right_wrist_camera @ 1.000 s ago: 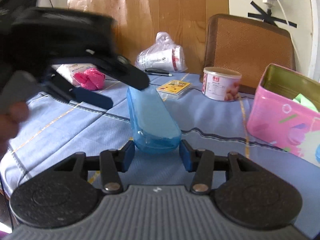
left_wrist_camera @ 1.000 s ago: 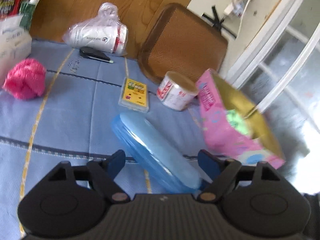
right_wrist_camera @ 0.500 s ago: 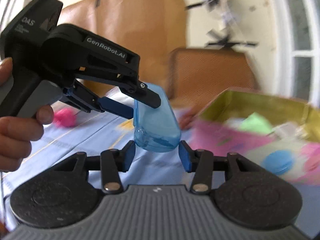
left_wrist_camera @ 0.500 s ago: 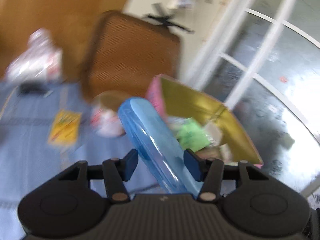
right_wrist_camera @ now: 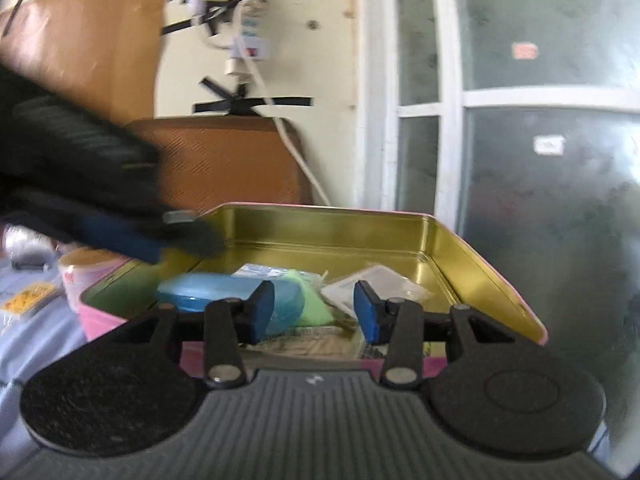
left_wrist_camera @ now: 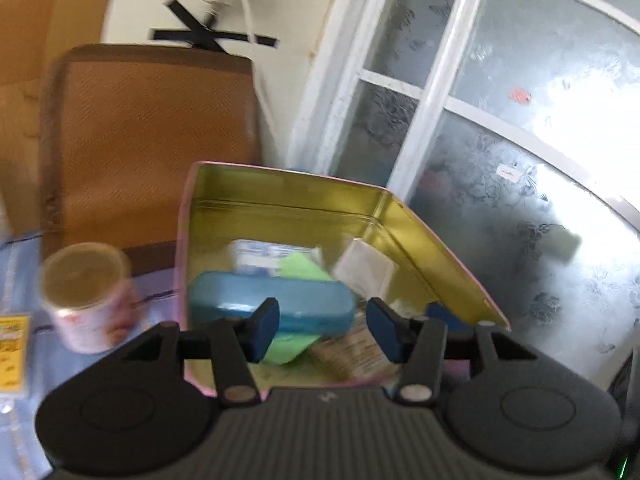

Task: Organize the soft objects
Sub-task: 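Carry the blue glasses case into the pink tin and open the right gripper, then move the right gripper over the yellow card box on the tablecloth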

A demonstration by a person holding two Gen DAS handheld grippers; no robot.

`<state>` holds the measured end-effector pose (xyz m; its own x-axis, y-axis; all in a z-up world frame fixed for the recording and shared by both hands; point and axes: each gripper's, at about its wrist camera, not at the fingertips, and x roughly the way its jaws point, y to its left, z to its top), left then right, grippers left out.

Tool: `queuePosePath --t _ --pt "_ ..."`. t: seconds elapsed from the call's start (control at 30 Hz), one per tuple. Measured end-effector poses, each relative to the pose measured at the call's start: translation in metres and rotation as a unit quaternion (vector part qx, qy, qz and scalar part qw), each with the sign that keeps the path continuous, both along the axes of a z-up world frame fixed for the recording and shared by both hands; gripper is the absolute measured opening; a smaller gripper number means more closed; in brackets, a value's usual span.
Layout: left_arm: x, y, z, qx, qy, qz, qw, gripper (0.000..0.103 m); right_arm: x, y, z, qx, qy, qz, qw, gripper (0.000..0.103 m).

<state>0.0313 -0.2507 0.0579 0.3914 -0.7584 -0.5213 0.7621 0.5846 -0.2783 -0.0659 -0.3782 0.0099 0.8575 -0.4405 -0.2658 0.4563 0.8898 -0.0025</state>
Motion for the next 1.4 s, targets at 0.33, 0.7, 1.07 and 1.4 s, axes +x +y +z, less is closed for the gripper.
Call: queuePosePath --t 0.33,0.7,1.07,1.4 --pt "0.025 0.191 -0.036 0.052 -0.015 0.241 0.9691 0.055 0.007 0.081 0.022 0.040 -0.021 0.215 0.976 0.048" --pt "0.034 0.272 -0.073 0.062 -0.010 0.377 0.9240 0.058 0.167 0.182 -0.025 0.080 0.156 0.257 0.950 0.083" --pt "0.038 0.266 -0.077 0.093 -0.009 0.376 0.9217 0.059 0.157 0.189 -0.030 0.075 0.179 0.292 0.937 0.062" --pt "0.037 0.251 -0.080 0.141 -0.025 0.380 0.9139 0.062 0.040 0.149 -0.035 0.055 0.161 0.318 0.933 0.060"
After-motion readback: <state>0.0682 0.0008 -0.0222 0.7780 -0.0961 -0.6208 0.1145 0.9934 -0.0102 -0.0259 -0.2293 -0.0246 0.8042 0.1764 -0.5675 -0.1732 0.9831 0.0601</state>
